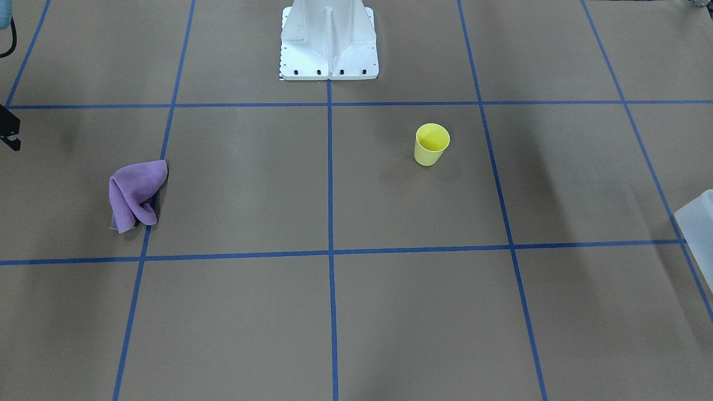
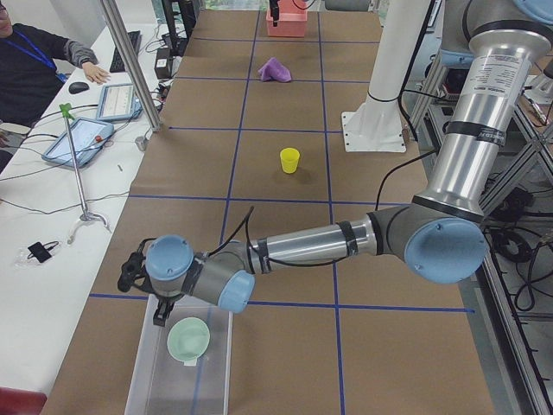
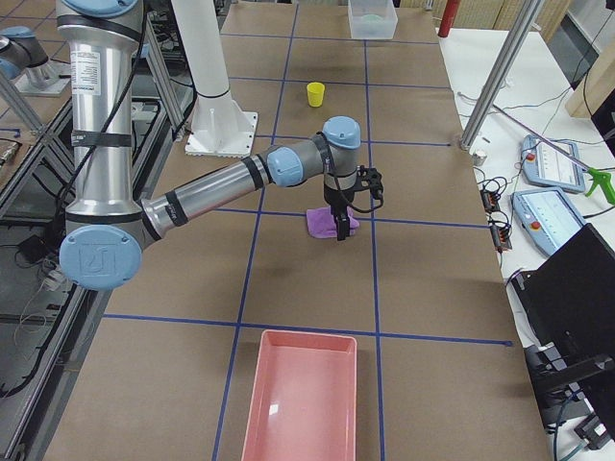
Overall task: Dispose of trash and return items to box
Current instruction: 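Carry the green bowl with the left gripper into the clear bin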
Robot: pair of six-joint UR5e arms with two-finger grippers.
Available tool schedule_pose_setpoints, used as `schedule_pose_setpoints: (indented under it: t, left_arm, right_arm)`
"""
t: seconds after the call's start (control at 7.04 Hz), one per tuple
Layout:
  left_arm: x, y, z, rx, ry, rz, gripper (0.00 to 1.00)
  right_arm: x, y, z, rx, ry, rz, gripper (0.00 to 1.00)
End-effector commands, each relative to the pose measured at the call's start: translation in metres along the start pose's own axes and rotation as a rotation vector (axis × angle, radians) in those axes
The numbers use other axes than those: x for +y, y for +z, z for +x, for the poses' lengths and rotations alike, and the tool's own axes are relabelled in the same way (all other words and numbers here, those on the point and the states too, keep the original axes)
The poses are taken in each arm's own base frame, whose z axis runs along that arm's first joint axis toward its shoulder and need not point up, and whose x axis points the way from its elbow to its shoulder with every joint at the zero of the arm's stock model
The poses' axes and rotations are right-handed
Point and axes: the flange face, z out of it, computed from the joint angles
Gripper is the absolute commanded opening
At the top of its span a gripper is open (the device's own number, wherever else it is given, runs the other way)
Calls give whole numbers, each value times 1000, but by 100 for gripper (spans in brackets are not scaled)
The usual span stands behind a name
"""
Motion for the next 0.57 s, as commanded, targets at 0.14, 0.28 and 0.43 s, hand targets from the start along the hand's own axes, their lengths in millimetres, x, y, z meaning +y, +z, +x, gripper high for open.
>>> schedule_pose_setpoints:
  t: [0.14,0.28,0.43]
  left_arm:
    - [57,8,251,193,-53,-42,99]
    - [88,36,313,208,-47,-92,99]
    - [119,67,358,235,-52,-184,99]
  right_arm:
    - [0,0,0,-1,2,-2,100]
    - [0,0,0,0,2,-1,100]
    - [0,1,1,0,1,-1,100]
